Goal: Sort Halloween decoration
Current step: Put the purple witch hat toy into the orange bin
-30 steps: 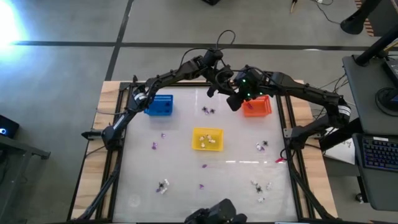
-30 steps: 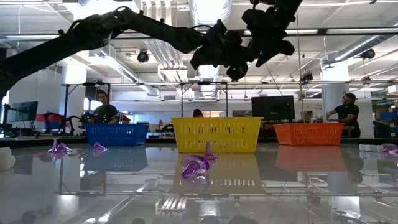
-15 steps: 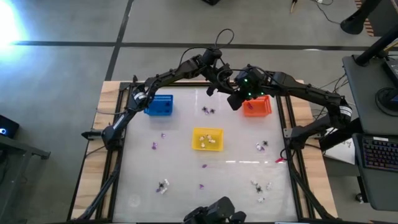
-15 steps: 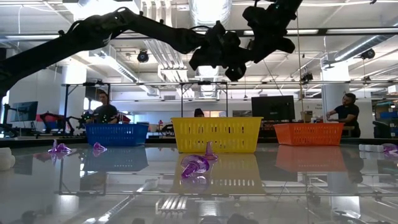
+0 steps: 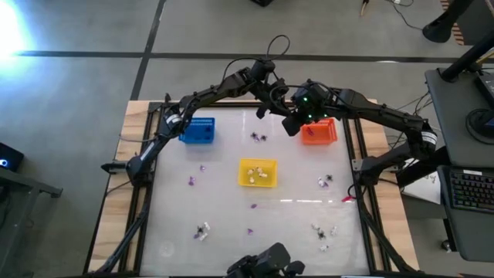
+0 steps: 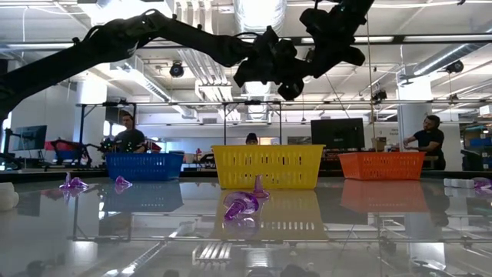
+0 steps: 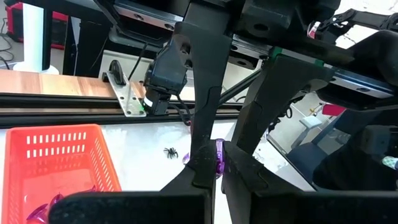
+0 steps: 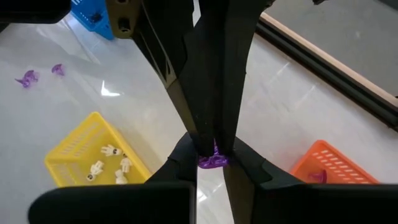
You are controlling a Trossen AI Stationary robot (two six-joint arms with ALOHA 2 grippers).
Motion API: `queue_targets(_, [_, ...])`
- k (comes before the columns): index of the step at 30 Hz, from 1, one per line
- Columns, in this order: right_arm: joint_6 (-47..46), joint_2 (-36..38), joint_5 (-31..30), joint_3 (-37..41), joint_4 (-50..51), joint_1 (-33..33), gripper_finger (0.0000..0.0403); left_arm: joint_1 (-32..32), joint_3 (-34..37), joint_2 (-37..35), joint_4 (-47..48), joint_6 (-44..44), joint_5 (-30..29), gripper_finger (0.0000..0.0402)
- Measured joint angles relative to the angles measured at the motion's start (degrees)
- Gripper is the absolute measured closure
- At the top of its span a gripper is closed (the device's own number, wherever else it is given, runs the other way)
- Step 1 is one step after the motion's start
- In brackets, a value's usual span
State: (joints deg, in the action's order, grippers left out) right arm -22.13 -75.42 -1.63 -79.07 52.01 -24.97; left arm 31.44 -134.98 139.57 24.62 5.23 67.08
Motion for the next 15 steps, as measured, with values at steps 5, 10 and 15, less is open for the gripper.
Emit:
queue_targets(5, [-0.4,0.4,0.0,0.0,0.2,-0.2,0.0372,0.1,0.0,0.0,-0.2,0.0,-0.1,0.0383])
queue_targets(10, [-0.8,0.9,-2.2,0.0,2.5,-0.6,0.0372,0.2,0.0,0.0,-0.2,-0.2,-0.9,0.0353])
queue_targets(15, [-1.1,1.0,-3.1,0.0,2.7,-1.0,0.0372,0.4,0.0,0.0,-0.6,-0.2,-0.7,0.0322])
